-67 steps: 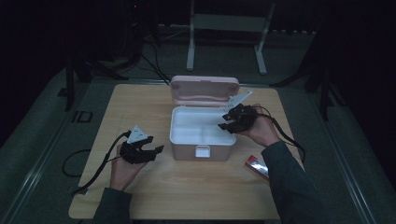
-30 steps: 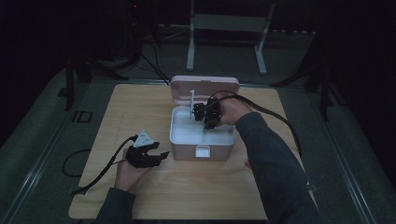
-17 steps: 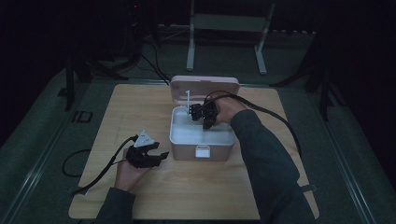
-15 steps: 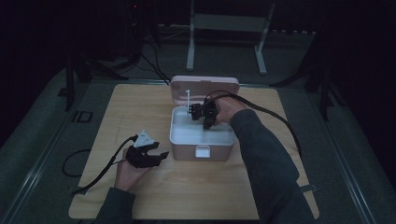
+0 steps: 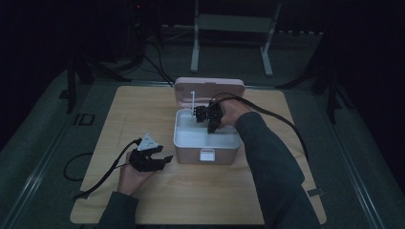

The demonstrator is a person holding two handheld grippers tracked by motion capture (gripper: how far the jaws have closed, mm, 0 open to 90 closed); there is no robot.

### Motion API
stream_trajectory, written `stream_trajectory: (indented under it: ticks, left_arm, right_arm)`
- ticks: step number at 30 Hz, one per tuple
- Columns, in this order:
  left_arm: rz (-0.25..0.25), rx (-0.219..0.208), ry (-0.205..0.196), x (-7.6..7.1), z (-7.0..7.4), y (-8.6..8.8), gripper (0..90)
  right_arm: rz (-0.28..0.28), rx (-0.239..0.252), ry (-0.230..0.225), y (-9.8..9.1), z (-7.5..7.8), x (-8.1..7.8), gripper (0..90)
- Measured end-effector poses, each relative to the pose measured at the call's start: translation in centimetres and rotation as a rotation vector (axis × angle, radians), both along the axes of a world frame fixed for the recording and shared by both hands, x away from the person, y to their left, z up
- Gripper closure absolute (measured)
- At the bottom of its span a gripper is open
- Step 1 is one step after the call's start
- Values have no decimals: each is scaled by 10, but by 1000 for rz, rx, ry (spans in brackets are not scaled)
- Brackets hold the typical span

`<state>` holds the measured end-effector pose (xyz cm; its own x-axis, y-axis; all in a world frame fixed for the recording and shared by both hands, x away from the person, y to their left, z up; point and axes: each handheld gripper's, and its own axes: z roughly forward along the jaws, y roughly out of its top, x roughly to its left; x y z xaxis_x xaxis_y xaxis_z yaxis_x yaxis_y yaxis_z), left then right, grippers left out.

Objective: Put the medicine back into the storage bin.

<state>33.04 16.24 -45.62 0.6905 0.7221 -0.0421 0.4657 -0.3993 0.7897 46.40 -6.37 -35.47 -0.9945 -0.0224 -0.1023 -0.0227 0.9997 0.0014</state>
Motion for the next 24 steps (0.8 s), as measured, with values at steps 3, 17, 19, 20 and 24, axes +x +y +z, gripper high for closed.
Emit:
stream_trajectory:
  ticks: [3, 17, 19, 20, 24]
  left_arm:
    - [2, 1, -1, 0, 1, 1, 411]
    - [5, 4, 0, 0, 1, 2, 410]
    - [6, 3, 0, 0, 0, 1, 410]
    - [6, 3, 0, 0, 0, 1, 411]
    - [8, 2, -3, 0, 1, 2, 411]
  right_arm:
    - [2, 0, -1, 0, 0, 0, 880]
    - [-2, 16, -24, -3, 5, -6, 893]
    - [-5, 17, -31, -3, 8, -6, 894]
    - [-8, 19, -37, -4, 9, -7, 894]
    - [-3, 35, -37, -5, 15, -7, 894]
